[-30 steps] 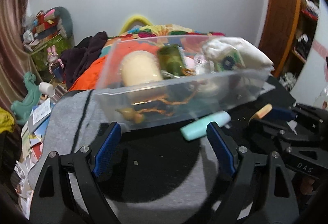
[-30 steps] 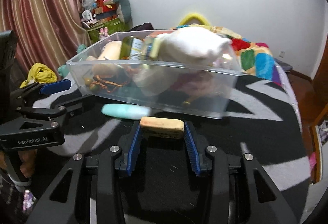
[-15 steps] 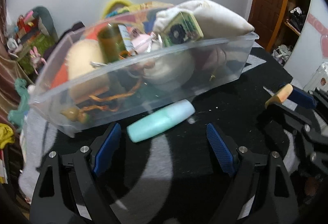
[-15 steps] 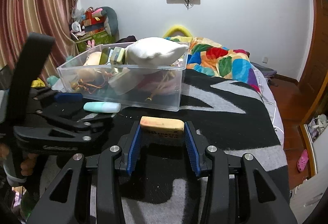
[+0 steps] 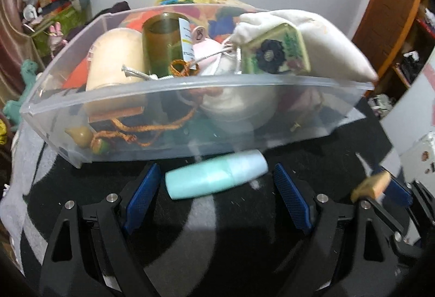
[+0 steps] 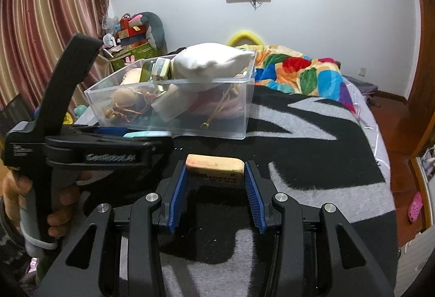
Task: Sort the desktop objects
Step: 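Grasp the mint-green tube with the left gripper while the right carries the tan bar to the box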
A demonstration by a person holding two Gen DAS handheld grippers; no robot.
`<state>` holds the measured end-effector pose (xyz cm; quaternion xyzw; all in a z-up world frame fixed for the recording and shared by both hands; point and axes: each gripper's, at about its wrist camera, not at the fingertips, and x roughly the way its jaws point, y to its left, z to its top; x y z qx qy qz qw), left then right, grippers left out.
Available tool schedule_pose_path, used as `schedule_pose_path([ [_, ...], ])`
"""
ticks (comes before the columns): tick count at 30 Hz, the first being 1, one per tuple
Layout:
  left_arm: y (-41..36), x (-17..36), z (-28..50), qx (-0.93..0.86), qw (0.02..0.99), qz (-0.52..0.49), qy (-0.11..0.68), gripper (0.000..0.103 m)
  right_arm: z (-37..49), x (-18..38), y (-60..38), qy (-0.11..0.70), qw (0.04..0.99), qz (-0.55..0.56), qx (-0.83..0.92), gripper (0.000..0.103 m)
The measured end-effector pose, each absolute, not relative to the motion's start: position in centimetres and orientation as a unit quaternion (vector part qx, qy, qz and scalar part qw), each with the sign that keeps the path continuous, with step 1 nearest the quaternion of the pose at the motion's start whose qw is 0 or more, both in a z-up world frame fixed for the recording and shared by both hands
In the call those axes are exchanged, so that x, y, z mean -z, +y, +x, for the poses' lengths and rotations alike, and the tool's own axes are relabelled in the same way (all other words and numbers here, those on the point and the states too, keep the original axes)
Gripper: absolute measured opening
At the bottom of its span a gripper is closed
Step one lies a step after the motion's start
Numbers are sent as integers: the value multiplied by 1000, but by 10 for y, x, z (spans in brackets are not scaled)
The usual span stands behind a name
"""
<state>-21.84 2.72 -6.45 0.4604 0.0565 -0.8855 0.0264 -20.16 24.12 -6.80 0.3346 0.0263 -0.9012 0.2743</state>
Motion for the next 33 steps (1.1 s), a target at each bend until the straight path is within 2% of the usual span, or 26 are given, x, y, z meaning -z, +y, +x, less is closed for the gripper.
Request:
schedule_pose_path([
  [3,26,64,-219,887,34,457,58,86,-201,69,241,28,274,333,902,38],
  [6,26,63,-216,890,48,450,57,73,-201,69,241,24,276,334,901,38],
  [18,24,49,-172,915,49,399,34,73,-200,64,239,20,281,332,900,38],
  [33,-32,-11,-164,946,62,313,60,73,-211,19,188,33,317,292,902,38],
])
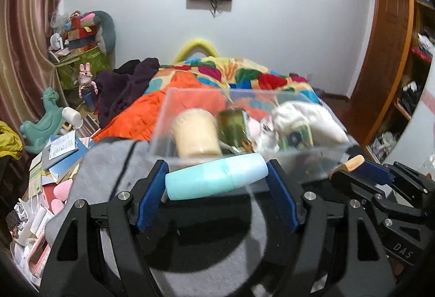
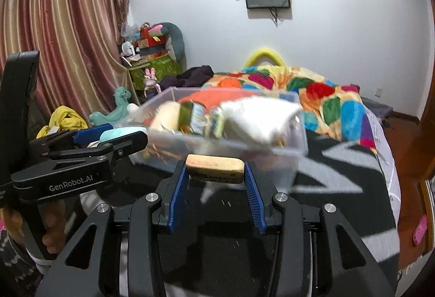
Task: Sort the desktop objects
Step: 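Grasp the mint-green tube with the left gripper while the right carries the tan bar to the box, then lower the mint tube and tan bar into the clear box and open both grippers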
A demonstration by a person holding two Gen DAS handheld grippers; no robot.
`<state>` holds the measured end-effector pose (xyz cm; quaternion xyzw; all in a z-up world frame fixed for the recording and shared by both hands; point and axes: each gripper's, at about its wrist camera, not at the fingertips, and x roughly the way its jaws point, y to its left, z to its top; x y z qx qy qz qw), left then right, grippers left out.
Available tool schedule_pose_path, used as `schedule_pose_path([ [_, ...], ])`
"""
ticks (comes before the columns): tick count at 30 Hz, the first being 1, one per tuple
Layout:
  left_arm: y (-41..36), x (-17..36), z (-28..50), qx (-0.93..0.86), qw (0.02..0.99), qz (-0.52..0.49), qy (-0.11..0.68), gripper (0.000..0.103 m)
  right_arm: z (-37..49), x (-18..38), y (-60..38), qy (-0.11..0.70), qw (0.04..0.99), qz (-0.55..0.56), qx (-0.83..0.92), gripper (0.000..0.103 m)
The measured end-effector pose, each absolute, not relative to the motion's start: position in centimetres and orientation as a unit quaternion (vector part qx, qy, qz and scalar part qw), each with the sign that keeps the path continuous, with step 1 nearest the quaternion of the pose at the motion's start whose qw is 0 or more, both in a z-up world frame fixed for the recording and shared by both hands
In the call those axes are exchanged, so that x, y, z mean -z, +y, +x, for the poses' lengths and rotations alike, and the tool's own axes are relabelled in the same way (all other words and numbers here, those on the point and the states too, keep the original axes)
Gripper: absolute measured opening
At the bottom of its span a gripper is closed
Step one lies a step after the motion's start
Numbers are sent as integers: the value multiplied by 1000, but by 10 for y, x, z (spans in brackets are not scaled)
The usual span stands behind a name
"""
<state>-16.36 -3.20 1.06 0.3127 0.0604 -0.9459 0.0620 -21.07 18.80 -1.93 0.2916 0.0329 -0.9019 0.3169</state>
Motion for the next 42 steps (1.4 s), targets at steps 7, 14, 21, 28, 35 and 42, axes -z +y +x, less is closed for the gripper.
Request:
schedule_pose_path([
  [7,-53,-15,-176,950,84,293,67,73,-228,10,160,42,334,284,898,38],
  [14,-63,-6,-188,949,85,294,79,73,-246,16,138,44,349,293,889,38],
  [21,-69,3,-196,947,84,298,85,73,-252,24,124,60,349,296,887,38],
  [28,-71,9,-203,946,74,303,86,72,-266,32,127,49,347,312,883,38],
  [35,-83,21,-208,936,55,325,127,71,-263,34,126,50,345,306,886,42],
  [42,-80,20,-205,937,59,321,123,71,-262,33,127,52,337,304,890,47],
])
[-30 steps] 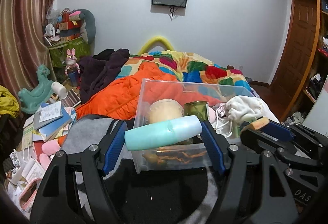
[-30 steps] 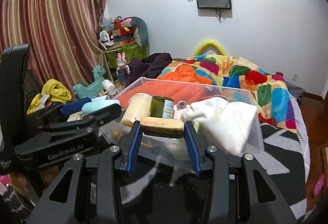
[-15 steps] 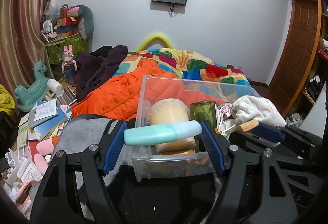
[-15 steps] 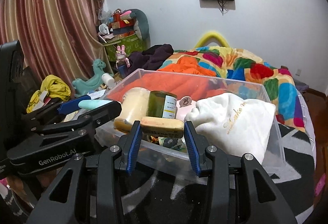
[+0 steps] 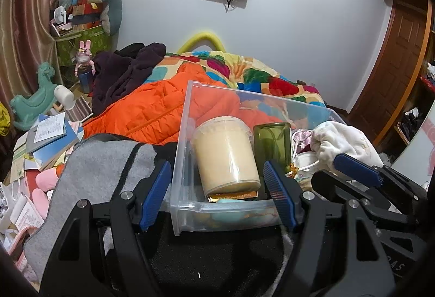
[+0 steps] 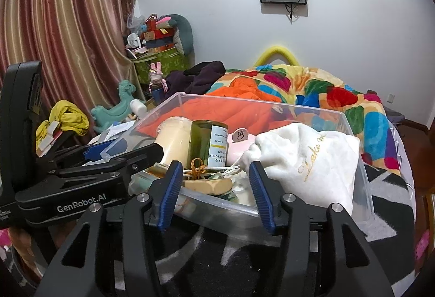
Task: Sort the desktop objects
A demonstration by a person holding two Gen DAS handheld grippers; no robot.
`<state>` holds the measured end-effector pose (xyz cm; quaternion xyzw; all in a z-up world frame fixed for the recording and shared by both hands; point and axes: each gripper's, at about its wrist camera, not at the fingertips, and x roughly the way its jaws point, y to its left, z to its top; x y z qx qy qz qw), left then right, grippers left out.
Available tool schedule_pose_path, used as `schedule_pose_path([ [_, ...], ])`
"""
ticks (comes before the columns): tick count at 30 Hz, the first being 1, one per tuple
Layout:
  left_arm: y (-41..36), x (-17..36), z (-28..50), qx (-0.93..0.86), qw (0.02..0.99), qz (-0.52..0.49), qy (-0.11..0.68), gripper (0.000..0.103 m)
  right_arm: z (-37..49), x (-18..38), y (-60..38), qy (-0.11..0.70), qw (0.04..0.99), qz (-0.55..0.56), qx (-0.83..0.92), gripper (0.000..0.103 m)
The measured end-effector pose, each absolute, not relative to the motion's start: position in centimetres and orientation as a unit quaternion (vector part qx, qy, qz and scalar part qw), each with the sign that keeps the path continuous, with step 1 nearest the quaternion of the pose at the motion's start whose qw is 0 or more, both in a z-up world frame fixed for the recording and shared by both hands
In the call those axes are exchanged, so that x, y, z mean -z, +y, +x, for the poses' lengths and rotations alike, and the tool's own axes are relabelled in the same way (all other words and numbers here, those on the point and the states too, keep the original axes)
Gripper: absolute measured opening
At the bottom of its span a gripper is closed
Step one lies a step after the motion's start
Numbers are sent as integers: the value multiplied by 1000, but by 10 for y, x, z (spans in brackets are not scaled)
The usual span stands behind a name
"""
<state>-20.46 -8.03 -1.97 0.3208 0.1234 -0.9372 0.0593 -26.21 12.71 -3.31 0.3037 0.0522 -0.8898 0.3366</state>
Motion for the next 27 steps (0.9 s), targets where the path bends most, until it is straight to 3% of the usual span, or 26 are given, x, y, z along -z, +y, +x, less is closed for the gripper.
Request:
schedule_pose_path([
  [9,-78,12,-196,942,56,310,120,71,-247,22,129,65,335,283,896,48],
  [20,-68,-15,-167,948,57,288,123,71,-215,-3,148,64,308,247,917,81],
  [27,-53,-21,-141,949,45,286,123,81,-198,-7,179,20,282,248,927,82],
])
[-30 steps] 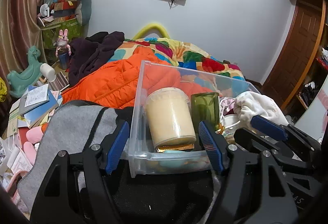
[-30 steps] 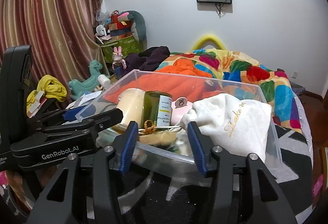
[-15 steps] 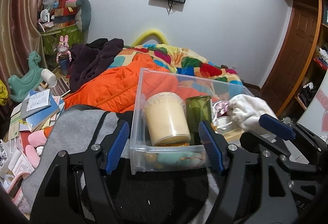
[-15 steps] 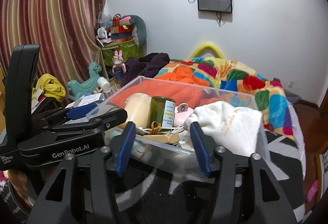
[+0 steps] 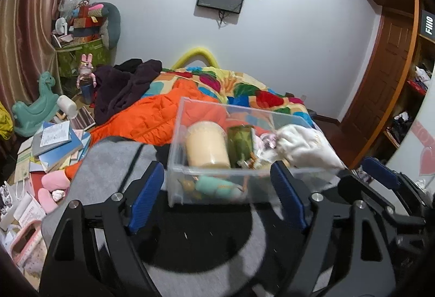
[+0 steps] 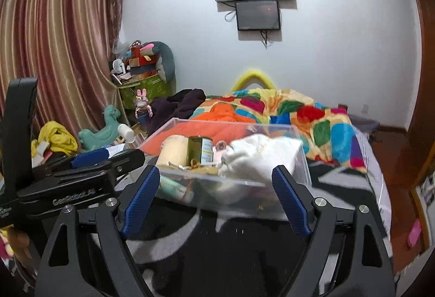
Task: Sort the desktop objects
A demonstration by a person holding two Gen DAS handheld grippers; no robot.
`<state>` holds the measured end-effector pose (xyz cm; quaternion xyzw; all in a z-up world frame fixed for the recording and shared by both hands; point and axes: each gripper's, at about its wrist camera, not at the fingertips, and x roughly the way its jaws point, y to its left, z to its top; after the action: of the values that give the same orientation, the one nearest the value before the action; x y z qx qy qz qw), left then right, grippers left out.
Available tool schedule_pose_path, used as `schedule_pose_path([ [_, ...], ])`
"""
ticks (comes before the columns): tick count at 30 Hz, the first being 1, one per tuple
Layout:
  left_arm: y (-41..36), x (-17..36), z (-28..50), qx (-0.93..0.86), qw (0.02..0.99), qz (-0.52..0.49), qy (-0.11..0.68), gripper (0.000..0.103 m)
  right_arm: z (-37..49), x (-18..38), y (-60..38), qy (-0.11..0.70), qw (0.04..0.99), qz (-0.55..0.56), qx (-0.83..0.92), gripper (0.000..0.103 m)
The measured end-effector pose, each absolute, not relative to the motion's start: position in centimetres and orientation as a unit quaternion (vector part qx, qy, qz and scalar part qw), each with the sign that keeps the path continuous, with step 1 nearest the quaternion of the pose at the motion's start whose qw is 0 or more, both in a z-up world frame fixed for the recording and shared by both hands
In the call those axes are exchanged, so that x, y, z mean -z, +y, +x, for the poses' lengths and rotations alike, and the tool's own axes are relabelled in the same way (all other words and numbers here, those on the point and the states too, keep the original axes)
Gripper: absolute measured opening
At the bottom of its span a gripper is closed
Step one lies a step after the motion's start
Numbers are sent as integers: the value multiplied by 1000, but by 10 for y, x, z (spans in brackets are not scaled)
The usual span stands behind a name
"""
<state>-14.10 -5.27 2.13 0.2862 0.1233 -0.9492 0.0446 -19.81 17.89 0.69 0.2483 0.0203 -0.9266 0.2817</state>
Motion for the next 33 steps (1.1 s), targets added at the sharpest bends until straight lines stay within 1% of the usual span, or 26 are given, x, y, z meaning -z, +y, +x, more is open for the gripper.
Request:
schedule_pose_path([
  [3,-45,-22,-134,949,41,289,121,83,-194,-8,191,7,274,253,928,82],
  [5,-39,-24,-126,950,42,285,118,93,-189,-8,197,3,267,253,930,83],
  [7,-32,-27,-117,953,43,277,116,97,-183,-9,204,-6,266,253,930,83],
  [10,-24,-29,-106,955,48,272,105,97,-174,-7,211,-11,275,249,928,83],
  [14,-13,-32,-88,960,58,260,81,98,-165,-5,213,7,271,242,932,83],
  [17,-11,-31,-78,963,65,249,74,102,-159,-4,215,27,255,234,938,83],
  [22,-4,-28,-71,966,68,244,61,102,-153,-4,220,46,251,229,939,83],
  [33,-1,-22,-68,965,56,247,66,102,-151,-3,225,44,256,231,938,83],
])
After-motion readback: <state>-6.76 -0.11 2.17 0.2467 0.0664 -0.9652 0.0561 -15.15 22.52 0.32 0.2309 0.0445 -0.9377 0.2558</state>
